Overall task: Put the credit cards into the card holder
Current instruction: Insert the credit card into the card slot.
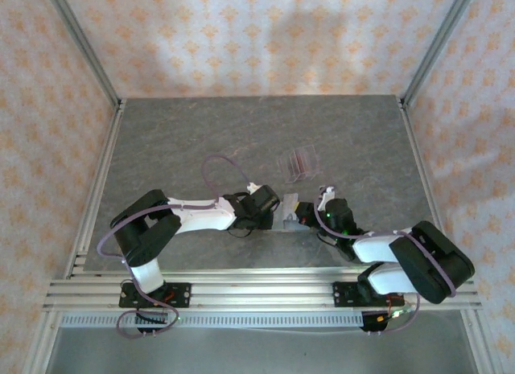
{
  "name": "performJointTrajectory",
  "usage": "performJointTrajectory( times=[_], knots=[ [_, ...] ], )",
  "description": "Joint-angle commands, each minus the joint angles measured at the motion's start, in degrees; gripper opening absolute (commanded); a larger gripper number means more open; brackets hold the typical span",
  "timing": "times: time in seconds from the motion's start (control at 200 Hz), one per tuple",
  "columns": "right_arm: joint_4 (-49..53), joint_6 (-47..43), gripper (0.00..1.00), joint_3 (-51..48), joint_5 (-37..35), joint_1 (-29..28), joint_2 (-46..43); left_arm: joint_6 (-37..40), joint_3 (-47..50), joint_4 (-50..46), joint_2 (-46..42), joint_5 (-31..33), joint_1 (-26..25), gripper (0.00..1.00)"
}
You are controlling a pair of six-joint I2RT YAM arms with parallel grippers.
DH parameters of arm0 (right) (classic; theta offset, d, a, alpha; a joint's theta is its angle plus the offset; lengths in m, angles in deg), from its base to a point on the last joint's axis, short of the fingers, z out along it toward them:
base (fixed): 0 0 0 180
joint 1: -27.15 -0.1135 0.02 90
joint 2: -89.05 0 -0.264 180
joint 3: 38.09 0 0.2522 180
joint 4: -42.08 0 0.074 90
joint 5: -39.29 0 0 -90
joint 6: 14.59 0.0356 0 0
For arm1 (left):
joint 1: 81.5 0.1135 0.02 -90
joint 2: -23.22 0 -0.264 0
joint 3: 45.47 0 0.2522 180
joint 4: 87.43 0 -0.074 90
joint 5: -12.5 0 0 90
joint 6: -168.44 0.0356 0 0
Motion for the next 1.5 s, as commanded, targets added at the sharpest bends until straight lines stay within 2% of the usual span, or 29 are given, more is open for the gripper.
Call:
performJointTrajectory(
  times=[0.0,0.45,0.971,1.336,1.491],
  knots=[
    [-4.48,1.83,0.00,-1.76,2.20,-0.40,1.16,-0.72,1.97,-1.40,5.76,-2.27,-1.32,0.30],
    [-0.45,1.59,0.00,-2.32,2.31,-0.37,-0.87,-0.80,2.19,-1.48,5.31,-2.07,-1.32,0.30],
    [-4.12,3.12,0.00,-3.64,5.28,-0.40,8.90,-0.96,1.84,-1.39,5.97,-2.26,-1.33,0.29],
    [15.65,-0.11,0.00,-0.01,2.48,-0.41,-0.56,-0.65,1.54,-1.39,6.54,-2.34,-1.35,0.30],
    [20.79,-1.77,0.00,2.44,2.39,-0.40,-1.23,-0.28,1.10,-1.83,6.45,-2.35,-1.38,0.29]
  ],
)
